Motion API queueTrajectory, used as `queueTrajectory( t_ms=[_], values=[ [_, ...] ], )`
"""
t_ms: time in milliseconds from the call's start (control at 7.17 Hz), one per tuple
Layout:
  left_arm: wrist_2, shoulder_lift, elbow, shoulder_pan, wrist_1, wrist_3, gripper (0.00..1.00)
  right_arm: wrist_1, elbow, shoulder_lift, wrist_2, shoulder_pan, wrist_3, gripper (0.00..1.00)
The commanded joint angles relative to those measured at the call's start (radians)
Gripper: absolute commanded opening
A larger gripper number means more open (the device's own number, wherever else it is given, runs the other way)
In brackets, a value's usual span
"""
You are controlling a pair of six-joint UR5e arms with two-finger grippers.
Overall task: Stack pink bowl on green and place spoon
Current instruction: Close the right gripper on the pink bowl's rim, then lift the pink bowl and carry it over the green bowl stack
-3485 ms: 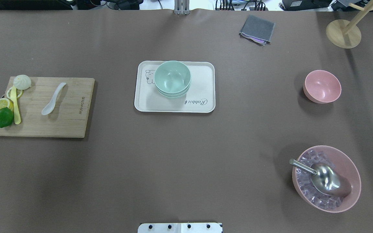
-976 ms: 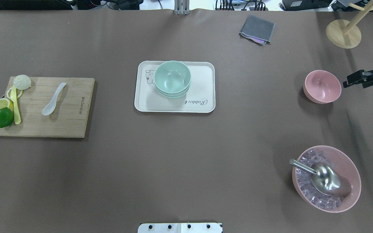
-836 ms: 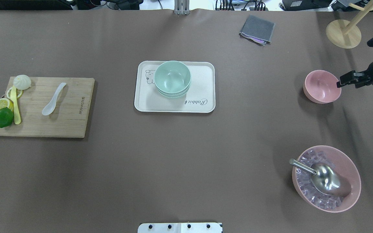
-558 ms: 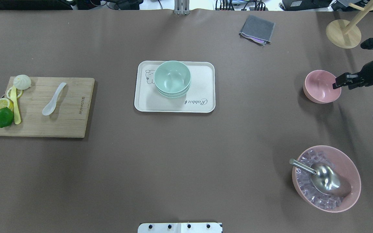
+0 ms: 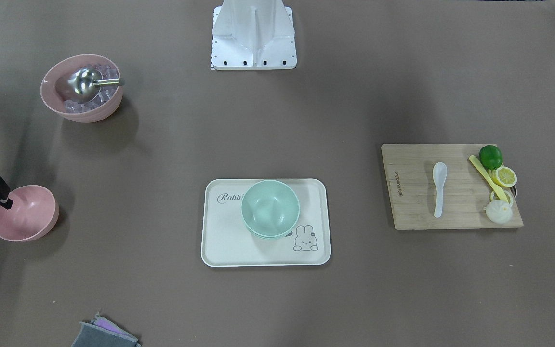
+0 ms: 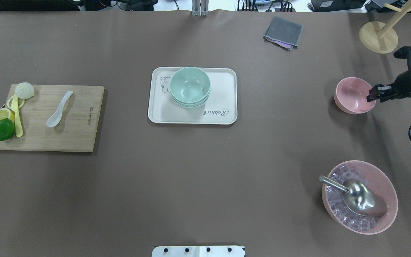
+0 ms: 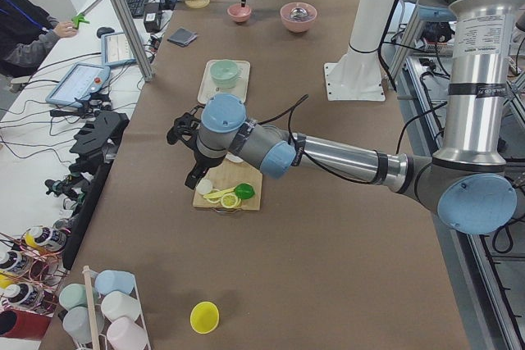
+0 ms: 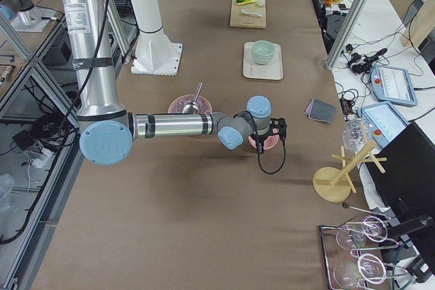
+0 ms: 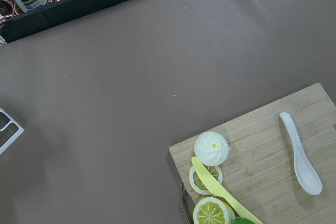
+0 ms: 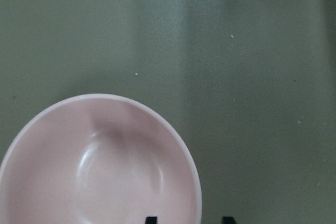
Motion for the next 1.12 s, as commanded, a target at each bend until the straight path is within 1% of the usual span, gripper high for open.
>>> queueTrajectory(
  t_ms=[0,279,697,836,976],
  values=[
    [0.000,0.000,0.000,0.000,0.000,0.000,0.98,0.000,-0.001,0.004,-0.001,-0.010,0.030,0.00],
    [0.000,0.000,0.000,0.000,0.000,0.000,0.98,0.002,0.025,0.025,0.001,-0.007,0.033,0.00],
    [0.000,-0.002,0.002,0.000,0.001,0.000,0.98,-0.009,0.033,0.211,0.001,-0.012,0.035,0.00],
    [0.000,-0.003,0.005,0.000,0.002,0.000,0.98,-0.011,0.031,0.261,0.001,-0.035,0.039,0.00],
    [0.000,-0.005,0.007,0.000,0.002,0.000,0.98,-0.015,0.025,0.321,-0.003,-0.074,0.101,0.00]
  ],
)
